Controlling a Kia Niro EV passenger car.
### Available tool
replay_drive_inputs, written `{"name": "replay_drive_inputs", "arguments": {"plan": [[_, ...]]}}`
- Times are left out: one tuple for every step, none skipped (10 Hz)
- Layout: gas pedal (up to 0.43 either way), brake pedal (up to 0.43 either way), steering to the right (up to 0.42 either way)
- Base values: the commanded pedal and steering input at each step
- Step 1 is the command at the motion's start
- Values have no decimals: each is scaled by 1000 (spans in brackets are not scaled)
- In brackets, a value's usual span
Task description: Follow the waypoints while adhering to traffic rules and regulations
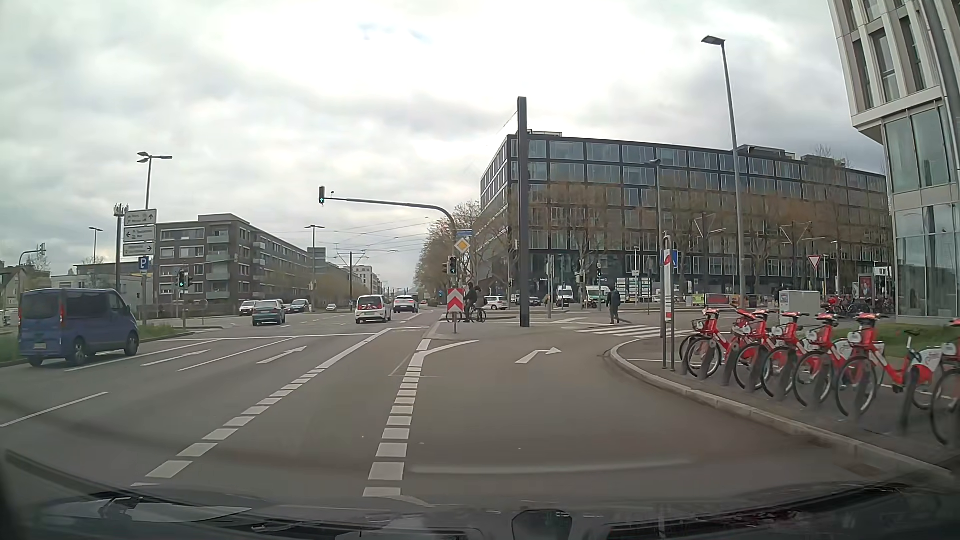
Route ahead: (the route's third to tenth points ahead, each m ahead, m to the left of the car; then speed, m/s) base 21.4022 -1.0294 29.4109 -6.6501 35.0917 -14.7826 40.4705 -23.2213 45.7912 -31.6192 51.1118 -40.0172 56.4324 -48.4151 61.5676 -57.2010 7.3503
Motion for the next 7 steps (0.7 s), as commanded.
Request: {"name": "replay_drive_inputs", "arguments": {"plan": [[0,0,8],[0,0,9],[0,0,13],[0,0,15],[0,0,20],[0,0,27],[0,0,31]]}}
